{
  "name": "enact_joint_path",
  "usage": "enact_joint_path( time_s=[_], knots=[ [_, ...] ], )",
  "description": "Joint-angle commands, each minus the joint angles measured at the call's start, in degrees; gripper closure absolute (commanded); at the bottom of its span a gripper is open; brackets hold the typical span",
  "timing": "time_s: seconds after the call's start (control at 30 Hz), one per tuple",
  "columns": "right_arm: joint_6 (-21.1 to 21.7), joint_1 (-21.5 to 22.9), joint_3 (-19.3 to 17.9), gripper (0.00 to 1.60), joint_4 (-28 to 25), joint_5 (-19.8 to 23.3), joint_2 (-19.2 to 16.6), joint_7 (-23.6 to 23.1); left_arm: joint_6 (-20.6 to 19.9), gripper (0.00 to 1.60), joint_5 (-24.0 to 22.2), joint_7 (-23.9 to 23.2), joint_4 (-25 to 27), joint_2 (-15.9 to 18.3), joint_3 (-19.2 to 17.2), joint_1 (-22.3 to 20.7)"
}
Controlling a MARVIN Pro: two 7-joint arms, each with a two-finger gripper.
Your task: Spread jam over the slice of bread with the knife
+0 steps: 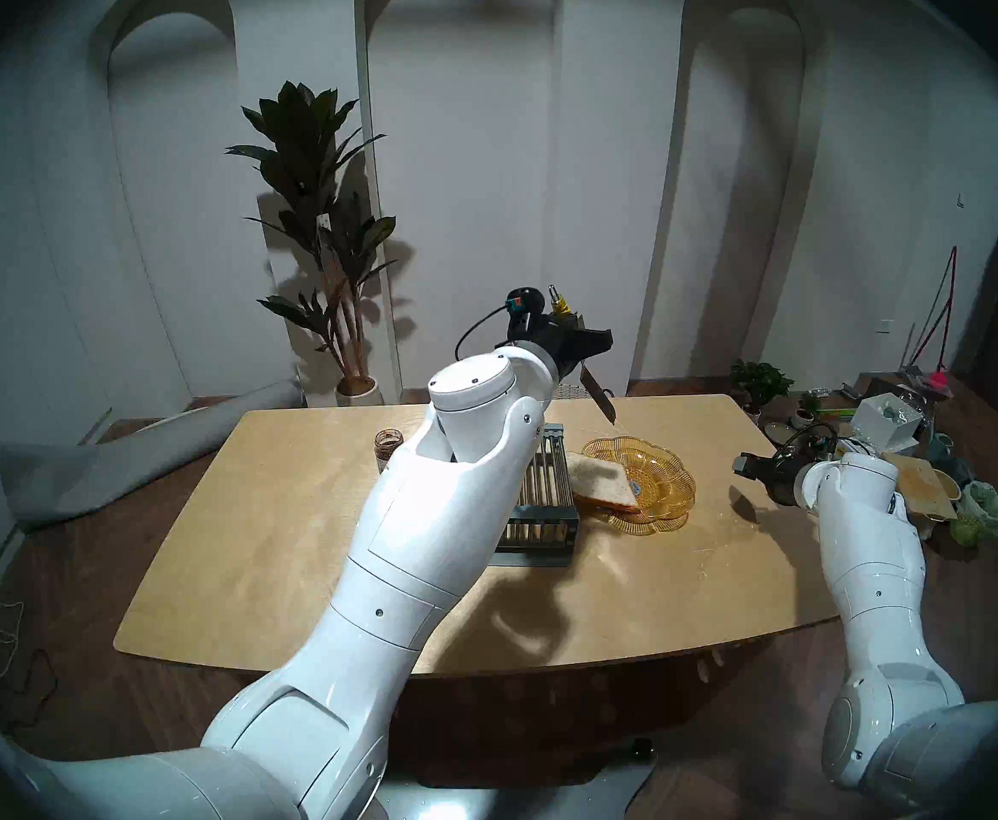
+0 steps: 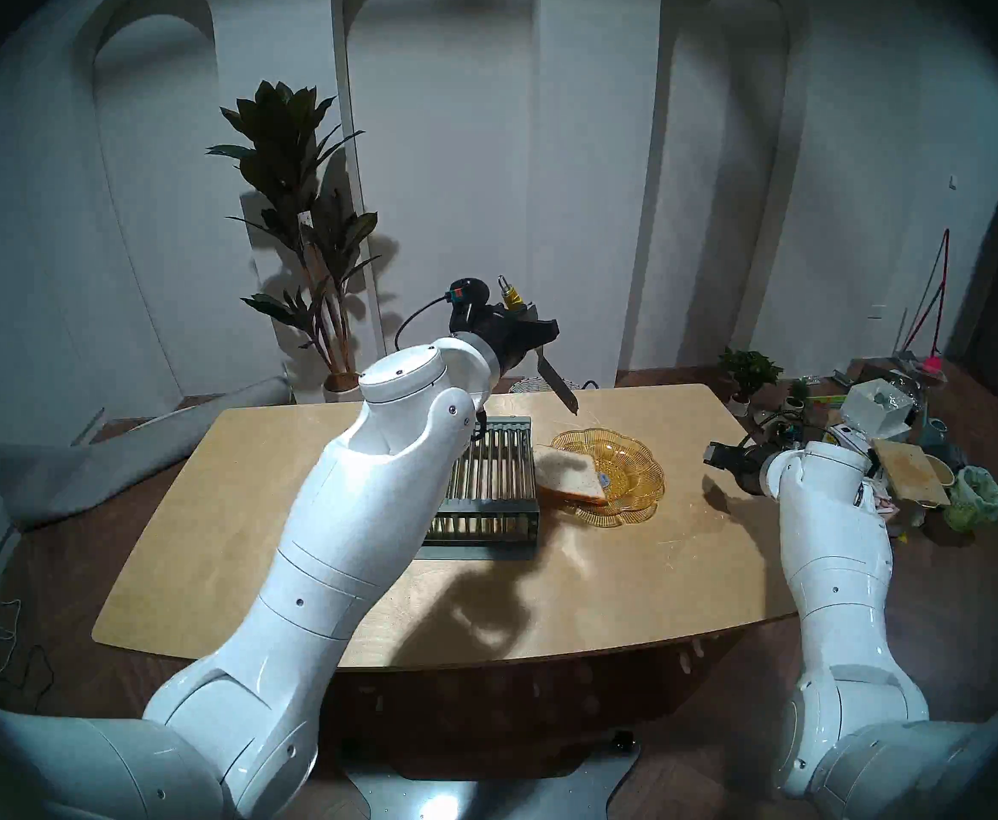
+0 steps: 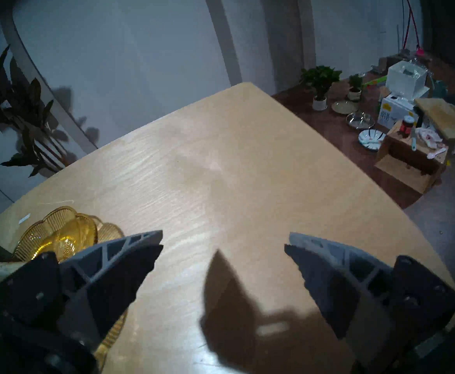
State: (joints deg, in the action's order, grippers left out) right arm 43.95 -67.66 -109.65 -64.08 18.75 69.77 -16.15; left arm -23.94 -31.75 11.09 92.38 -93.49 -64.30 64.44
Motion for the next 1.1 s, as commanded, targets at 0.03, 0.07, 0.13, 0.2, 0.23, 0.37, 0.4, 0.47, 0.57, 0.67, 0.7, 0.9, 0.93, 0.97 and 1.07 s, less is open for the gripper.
enact_joint_path(
  time_s=[0.03, 0.07, 0.13, 0.2, 0.23, 0.37, 0.4, 0.47, 0.57, 0.67, 0.7, 0.9, 0.93, 0.97, 1.07],
  knots=[
    [0.02, -1.45, 0.79, 0.00, -2.47, 1.70, -0.17, -5.01, 4.93, 1.60, 0.51, -0.50, -0.78, -1.21, 0.42, 1.05],
    [-0.54, -1.74, 1.15, 0.00, -2.77, 1.26, -0.19, -4.87, 6.65, 1.60, 0.48, -0.23, -1.59, -1.81, 0.35, 1.76],
    [-0.61, -1.73, 1.19, 0.00, -2.70, 1.25, -0.14, -4.91, 7.21, 1.60, 0.53, -0.42, -1.97, -1.83, 0.52, 1.90],
    [-0.87, -1.47, 1.63, 0.00, -2.50, 0.53, 0.06, -3.75, 8.11, 1.60, 0.36, -0.40, -2.75, -2.33, 0.73, 2.26],
    [-1.20, -1.27, 1.81, 0.00, -2.12, 0.45, 0.13, -3.67, 7.83, 1.60, 0.09, -0.72, -3.10, -2.45, 1.02, 2.35],
    [-1.67, -0.91, 2.35, 0.00, -2.27, -0.06, 0.81, -2.11, 7.78, 1.60, -0.02, -0.43, -5.08, -3.37, 2.07, 2.71],
    [-1.97, -0.89, 2.44, 0.00, -2.46, -0.14, 1.18, -1.68, 8.10, 1.60, 0.56, 0.07, -6.09, -3.57, 2.70, 2.85],
    [-2.56, -0.91, 2.64, 0.00, -2.39, -0.23, 1.39, -1.67, 9.16, 1.60, 1.07, 0.46, -7.00, -3.78, 3.05, 3.12],
    [-3.95, -1.36, 3.43, 0.00, -2.76, -1.26, 1.73, -0.83, 11.97, 1.60, 1.75, 1.01, -8.28, -4.26, 3.03, 3.54],
    [-4.68, -1.54, 3.61, 0.00, -2.66, -1.62, 2.01, -0.35, 13.39, 1.60, 1.95, 1.12, -8.87, -4.40, 2.86, 3.48],
    [-4.78, -1.55, 3.68, 0.00, -2.56, -1.67, 2.05, -0.29, 14.00, 1.60, 1.96, 1.13, -9.19, -4.45, 2.80, 3.39],
    [-5.58, -1.78, 4.16, 0.00, -3.29, -2.60, 2.47, 0.92, 14.27, 1.60, 1.62, 1.97, -12.13, -5.08, 2.40, 2.37],
    [-5.65, -1.59, 4.18, 0.00, -3.12, -2.66, 2.62, 1.13, 13.55, 1.60, 1.76, 2.22, -12.68, -5.08, 2.56, 2.10],
    [-6.31, -1.40, 4.25, 0.00, -3.03, -2.91, 2.99, 1.65, 12.95, 1.60, 1.41, 2.18, -13.61, -5.38, 2.52, 1.87],
    [-6.36, -1.24, 4.32, 0.00, -2.89, -2.94, 3.14, 1.74, 12.36, 1.60, 1.69, 3.06, -14.57, -5.70, 2.63, 1.58]
  ],
)
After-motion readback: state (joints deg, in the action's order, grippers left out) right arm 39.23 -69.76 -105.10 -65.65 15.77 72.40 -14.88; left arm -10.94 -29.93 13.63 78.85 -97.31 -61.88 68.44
